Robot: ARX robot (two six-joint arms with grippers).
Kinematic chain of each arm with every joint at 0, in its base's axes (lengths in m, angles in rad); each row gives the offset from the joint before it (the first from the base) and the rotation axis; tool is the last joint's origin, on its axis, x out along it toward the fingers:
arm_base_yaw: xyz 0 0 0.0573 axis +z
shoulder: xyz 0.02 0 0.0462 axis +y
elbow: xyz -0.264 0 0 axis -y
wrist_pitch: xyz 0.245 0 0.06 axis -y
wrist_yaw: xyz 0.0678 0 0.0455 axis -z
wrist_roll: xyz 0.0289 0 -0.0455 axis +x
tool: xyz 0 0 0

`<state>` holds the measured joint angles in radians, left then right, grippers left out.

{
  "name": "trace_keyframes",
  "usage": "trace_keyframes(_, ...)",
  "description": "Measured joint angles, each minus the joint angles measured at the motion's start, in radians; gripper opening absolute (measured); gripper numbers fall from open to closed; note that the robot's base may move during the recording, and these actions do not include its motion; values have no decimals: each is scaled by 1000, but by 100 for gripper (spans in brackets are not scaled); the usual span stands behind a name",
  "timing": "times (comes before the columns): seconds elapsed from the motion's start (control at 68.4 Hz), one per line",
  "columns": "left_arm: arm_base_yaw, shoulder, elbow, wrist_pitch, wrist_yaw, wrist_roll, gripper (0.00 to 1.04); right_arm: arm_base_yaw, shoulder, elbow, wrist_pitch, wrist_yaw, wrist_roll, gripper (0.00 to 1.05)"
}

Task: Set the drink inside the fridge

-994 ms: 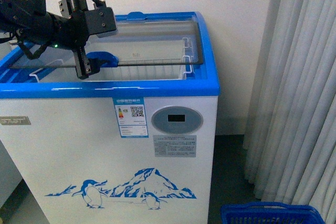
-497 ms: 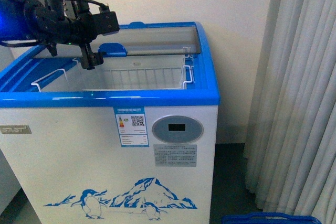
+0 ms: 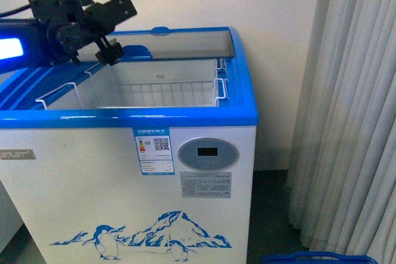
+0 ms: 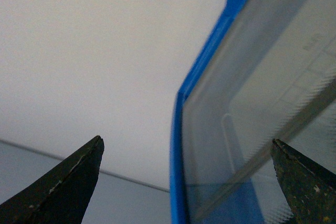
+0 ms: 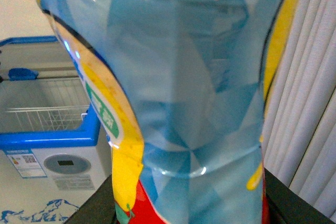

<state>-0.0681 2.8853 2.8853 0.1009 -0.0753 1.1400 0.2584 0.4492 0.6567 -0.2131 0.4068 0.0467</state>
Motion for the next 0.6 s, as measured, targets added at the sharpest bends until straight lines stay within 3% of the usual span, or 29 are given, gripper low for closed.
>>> trace_keyframes(0.088, 11, -42, -30, -30, -10, -87, 97, 0, 0, 0, 0, 1, 0, 42)
trace_keyframes(0.234, 26, -511, -734, 83, 61, -509, 97, 0, 0, 0, 0, 0, 0, 42)
trace_keyframes(0.351, 13, -967, -1328, 141, 172, -832, 97, 0, 0, 0, 0, 1, 0, 42)
trace_keyframes(0.541, -8, -1420, -1959, 189, 233, -1086, 97, 0, 0, 0, 0, 0, 0, 42)
trace_keyframes(0.599, -17, -1544, -2110, 261, 153, -1112, 92, 0, 0, 0, 0, 1, 0, 42)
